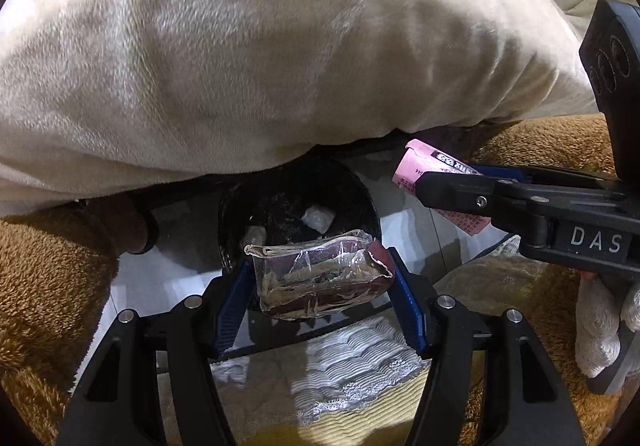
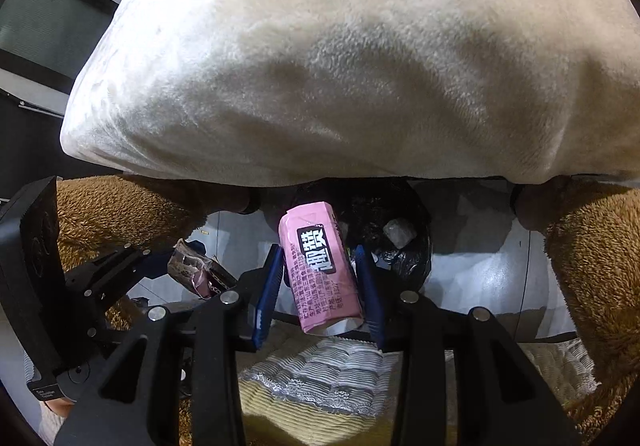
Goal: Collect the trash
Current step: 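Carry the silver wrapper and pink box down over the trash bin, then open both tools to drop the wrapper and pink box into the bin, then raise both open tools back over the last trash on the bed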
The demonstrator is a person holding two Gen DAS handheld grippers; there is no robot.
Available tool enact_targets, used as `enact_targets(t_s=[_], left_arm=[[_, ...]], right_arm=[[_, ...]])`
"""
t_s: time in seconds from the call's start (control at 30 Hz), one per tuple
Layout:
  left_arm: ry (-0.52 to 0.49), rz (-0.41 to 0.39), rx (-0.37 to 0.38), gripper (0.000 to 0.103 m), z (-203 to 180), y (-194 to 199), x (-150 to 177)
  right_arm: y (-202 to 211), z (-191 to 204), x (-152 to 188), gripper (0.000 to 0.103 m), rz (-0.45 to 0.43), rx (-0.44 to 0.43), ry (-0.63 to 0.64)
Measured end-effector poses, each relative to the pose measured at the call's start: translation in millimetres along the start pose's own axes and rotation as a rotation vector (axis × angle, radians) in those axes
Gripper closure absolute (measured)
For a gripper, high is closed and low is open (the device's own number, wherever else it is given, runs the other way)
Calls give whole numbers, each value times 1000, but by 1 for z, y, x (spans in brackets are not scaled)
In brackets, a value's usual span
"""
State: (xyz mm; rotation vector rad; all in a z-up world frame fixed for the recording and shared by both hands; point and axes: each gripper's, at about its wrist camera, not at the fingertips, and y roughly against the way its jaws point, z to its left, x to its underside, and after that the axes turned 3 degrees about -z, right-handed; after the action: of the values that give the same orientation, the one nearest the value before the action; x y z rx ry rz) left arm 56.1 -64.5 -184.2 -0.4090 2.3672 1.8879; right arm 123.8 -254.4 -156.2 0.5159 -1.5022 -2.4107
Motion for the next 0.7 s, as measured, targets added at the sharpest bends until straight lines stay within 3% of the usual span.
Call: enact_targets(t_s=[0.3, 0.37, 0.4, 0.7], left_arm=[[20, 44, 1, 40, 5, -16, 1], [27, 44, -7, 31, 7, -16, 0], [26, 35, -18, 23, 7, -15, 0], [17, 20, -31, 22, 8, -12, 0]], right_arm=[[-21, -3, 3, 63, 51, 37, -12], [-23, -6, 2, 57, 49, 35, -24], [-22, -6, 2, 48, 47, 36, -32], [-14, -7, 5, 45, 21, 41, -26]])
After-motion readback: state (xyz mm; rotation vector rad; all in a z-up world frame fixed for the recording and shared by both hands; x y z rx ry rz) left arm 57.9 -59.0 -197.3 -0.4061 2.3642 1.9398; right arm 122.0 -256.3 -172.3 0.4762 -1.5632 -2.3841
